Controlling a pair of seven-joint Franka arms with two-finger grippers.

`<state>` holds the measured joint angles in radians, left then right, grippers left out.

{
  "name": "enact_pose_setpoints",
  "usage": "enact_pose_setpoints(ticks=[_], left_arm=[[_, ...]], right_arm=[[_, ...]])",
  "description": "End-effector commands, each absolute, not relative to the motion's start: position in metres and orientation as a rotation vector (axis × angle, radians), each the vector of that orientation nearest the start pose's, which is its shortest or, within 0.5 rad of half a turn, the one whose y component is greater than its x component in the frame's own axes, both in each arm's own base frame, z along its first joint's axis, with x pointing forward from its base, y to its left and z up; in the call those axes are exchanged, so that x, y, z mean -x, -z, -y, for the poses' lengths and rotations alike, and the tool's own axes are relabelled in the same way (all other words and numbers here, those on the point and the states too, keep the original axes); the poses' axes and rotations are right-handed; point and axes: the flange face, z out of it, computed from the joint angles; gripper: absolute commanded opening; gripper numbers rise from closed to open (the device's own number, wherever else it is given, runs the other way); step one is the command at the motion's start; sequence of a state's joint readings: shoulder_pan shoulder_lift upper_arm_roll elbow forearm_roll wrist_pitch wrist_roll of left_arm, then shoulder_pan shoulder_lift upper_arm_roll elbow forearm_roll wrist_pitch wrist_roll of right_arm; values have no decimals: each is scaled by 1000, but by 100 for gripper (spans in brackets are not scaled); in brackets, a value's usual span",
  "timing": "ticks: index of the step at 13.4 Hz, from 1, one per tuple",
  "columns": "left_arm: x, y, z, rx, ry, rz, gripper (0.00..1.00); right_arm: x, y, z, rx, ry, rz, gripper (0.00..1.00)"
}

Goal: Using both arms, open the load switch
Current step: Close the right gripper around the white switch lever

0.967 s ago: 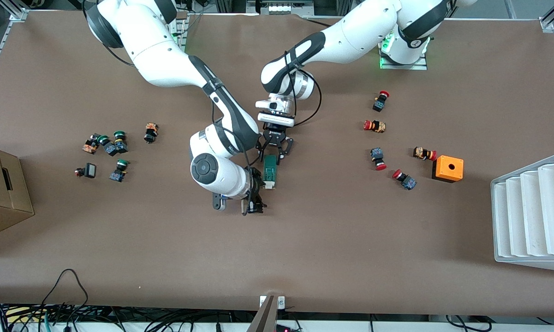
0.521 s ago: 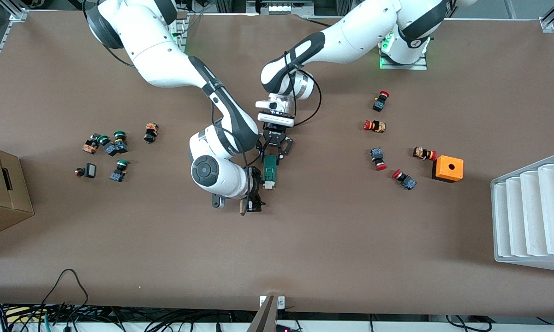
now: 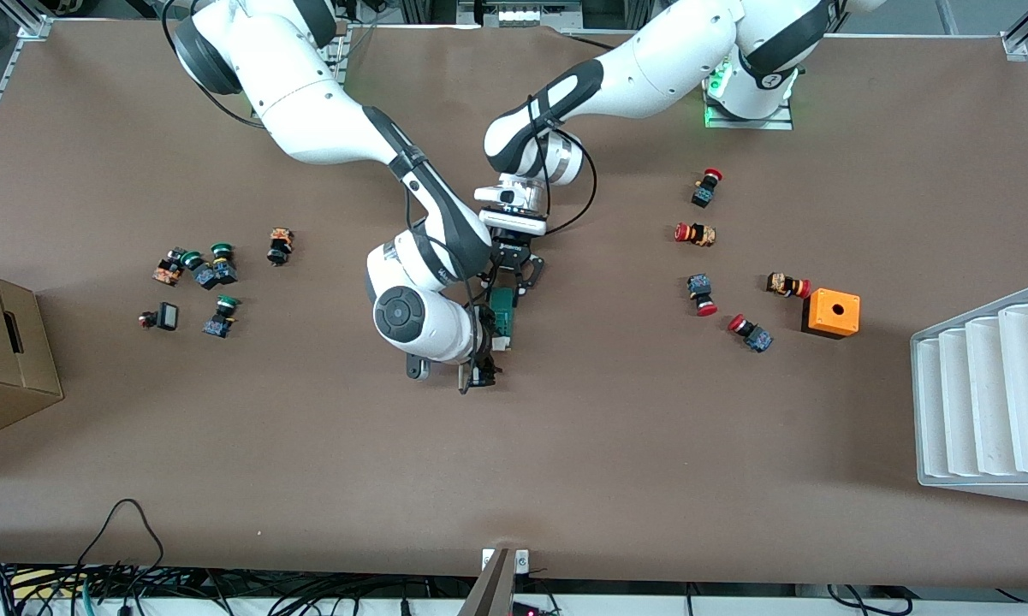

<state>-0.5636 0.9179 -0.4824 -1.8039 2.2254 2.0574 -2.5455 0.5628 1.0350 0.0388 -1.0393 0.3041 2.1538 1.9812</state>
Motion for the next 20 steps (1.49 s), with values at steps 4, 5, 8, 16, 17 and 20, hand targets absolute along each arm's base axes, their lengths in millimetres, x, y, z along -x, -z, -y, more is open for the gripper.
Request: enact_pose_setpoints(ticks=[4, 5, 8, 16, 17, 20], left_arm=[[-367, -77, 527, 2749, 1810, -136, 48], [-367, -77, 527, 2749, 1811, -136, 48], [-367, -77, 527, 2749, 1811, -136, 48], [-366, -76, 528, 2750, 1817, -152, 48], [-366, -75, 527, 2750, 1814, -153, 48], [-365, -74, 527, 2751, 1812, -153, 48]], right_arm=[[-642, -213, -466, 2076, -390, -2099, 63], [-643, -213, -465, 2067, -384, -2113, 63], [-642, -212, -465, 2074, -386, -2116, 55], [-641, -211, -462, 2085, -381, -2125, 44], [-640, -209, -461, 2087, -382, -2129, 41], [-638, -207, -461, 2095, -384, -2133, 41]])
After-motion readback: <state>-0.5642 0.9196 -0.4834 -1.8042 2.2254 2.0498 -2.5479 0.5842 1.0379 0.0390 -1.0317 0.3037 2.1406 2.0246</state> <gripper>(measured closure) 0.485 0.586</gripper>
